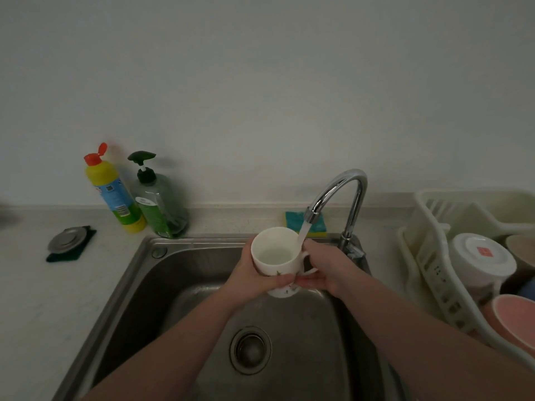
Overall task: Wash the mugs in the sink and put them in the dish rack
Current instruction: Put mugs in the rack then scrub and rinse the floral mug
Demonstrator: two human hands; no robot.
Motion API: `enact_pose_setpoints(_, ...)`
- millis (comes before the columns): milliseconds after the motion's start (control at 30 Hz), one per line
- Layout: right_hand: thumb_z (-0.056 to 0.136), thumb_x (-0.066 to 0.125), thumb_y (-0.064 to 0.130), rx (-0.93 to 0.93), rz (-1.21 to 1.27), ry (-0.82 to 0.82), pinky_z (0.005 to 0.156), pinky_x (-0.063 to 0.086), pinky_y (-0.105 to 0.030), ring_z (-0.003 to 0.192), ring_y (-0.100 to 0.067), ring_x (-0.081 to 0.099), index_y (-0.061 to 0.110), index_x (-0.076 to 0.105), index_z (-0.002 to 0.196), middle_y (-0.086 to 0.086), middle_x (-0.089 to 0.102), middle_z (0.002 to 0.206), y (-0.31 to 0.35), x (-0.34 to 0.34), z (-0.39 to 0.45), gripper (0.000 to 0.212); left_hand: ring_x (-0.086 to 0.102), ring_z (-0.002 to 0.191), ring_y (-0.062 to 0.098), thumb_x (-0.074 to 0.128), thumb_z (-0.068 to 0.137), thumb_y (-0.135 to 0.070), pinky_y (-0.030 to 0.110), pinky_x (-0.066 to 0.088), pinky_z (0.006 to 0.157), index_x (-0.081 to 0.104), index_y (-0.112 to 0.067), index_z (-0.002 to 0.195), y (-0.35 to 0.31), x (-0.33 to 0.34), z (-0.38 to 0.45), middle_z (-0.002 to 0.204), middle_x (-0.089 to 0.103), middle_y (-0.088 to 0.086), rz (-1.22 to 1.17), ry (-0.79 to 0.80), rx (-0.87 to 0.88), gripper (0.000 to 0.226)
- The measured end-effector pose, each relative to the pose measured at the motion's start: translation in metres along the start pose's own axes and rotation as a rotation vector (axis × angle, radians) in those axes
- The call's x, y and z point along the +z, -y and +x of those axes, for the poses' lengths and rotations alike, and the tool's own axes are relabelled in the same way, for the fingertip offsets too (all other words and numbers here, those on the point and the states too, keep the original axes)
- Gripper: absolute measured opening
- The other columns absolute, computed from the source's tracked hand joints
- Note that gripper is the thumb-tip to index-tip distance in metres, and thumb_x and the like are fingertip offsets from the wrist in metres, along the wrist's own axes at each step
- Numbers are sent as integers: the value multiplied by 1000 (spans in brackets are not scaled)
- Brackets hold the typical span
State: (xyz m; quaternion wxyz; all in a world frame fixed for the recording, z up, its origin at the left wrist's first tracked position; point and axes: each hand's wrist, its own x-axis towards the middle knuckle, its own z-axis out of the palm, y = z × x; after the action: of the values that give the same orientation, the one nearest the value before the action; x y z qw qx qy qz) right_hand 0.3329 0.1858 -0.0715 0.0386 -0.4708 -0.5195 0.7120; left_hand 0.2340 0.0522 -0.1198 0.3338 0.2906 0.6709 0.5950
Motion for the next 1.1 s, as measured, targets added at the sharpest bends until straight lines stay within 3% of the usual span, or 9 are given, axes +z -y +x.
enact_pose_setpoints(100,91,54,24,-40,-5,-52,52,58,-34,76,-36,68,7,63,106,-18,60,108,-3,-8,2,25,58,116,19,82,72,-13,41,57,84,40,-46,125,-5,1,1,129,54,-4,-94,112,-97,75)
enact_pose_setpoints(267,84,65,30,-94,-91,-142,70,60,-46,82,-34,69,9,66,97,-13,66,99,-10,-22,2,25,60,115,38,43,80,-74,52,56,81,57,-25,129,-4,9,13,131,59,12,-501,54,-450,70)
enact_pose_setpoints(333,86,62,30,-153,-175,-172,75,59,-47,81,-32,70,10,67,88,-12,69,93,-10,-26,-1,20,63,106,39,30,94,-65,51,58,71,59,-20,123,-4,14,21,125,62,15,-526,-26,-516,61)
enact_pose_setpoints(500,91,57,35,-392,-584,-181,68,59,-37,70,-21,70,10,67,69,-10,70,75,-11,-35,-10,34,67,83,29,61,78,-42,40,55,72,64,-12,113,-22,22,30,97,69,12,-500,149,-618,46)
enact_pose_setpoints(567,94,50,41,-500,-896,-196,61,44,-23,73,-14,58,12,63,67,-4,61,76,-9,-38,-14,42,66,79,27,61,77,-49,36,54,69,62,-14,119,-26,22,33,94,67,12,-481,217,-642,55)
enact_pose_setpoints(667,95,47,44,-623,-1041,-199,63,29,-25,80,-12,46,12,67,79,-2,51,86,-6,-40,-14,41,66,77,28,56,82,-58,36,54,66,58,-15,124,-23,20,36,93,66,15,-451,210,-619,60)
enact_pose_setpoints(867,93,55,37,-761,-970,-137,68,32,-5,88,-7,47,17,61,72,1,50,99,-11,-41,-12,29,67,90,34,70,71,-42,40,57,68,51,-9,131,-13,20,29,111,67,21,-458,102,-535,71)
enact_pose_setpoints(1033,95,52,24,-588,-675,-199,68,50,-28,74,-17,53,3,55,81,-12,57,84,-15,-29,-11,26,66,104,35,86,61,-25,51,55,87,50,-18,132,-7,18,22,117,66,15,-367,41,-305,79)
enact_pose_setpoints(1100,97,48,24,-513,-479,-213,54,48,-23,69,-14,49,3,53,88,-10,53,82,-11,-21,-15,23,65,106,35,88,54,-29,54,54,88,46,-23,134,-10,16,23,122,63,13,-340,49,-250,90)
